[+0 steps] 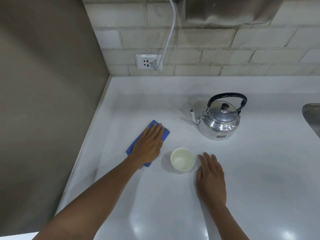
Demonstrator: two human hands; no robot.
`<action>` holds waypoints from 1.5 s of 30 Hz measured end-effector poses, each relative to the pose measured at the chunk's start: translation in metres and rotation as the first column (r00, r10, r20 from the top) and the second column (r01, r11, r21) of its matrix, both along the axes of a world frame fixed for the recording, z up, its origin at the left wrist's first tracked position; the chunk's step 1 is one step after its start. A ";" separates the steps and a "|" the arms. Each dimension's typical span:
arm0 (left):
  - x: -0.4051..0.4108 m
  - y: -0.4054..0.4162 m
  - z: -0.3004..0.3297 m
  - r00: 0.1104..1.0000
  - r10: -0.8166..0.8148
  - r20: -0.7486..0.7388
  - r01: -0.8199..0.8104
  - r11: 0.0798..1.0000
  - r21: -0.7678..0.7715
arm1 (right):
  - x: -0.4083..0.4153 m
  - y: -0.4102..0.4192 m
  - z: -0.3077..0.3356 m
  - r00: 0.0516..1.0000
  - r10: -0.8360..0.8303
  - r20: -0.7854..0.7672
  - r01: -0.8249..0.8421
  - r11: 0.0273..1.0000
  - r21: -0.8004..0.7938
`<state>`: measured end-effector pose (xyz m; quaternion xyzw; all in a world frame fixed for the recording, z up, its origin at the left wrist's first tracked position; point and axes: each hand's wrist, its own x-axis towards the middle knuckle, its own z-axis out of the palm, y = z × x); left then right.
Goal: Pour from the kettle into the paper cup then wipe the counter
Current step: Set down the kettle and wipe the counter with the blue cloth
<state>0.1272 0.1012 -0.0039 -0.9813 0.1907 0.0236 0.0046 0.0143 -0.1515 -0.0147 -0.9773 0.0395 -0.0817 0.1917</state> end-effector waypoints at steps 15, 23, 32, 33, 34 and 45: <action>0.052 -0.008 0.004 0.997 0.069 0.026 -0.066 0.992 -0.105 | 0.001 0.005 -0.010 0.995 -0.013 -0.097 0.004 0.996 -0.091; 0.016 -0.025 -0.010 0.994 0.109 0.021 -0.107 0.991 -0.075 | 0.002 0.009 -0.001 0.992 0.007 -0.129 -0.025 0.990 -0.137; 0.048 -0.006 -0.001 0.989 0.147 0.007 -0.146 0.982 -0.117 | 0.001 0.009 0.002 0.989 0.012 -0.145 -0.033 0.990 -0.140; 0.048 0.000 -0.001 0.983 0.184 0.009 -0.182 0.977 -0.107 | 0.002 0.009 0.003 0.989 0.013 -0.144 -0.033 0.989 -0.142; 0.045 0.004 -0.001 0.976 0.216 0.011 -0.214 0.971 -0.109 | 0.002 0.009 0.003 0.989 0.010 -0.146 -0.031 0.989 -0.142; 0.011 -0.020 -0.010 0.991 0.131 0.031 -0.126 0.984 -0.126 | 0.003 0.008 0.007 0.986 0.020 -0.163 -0.042 0.991 -0.130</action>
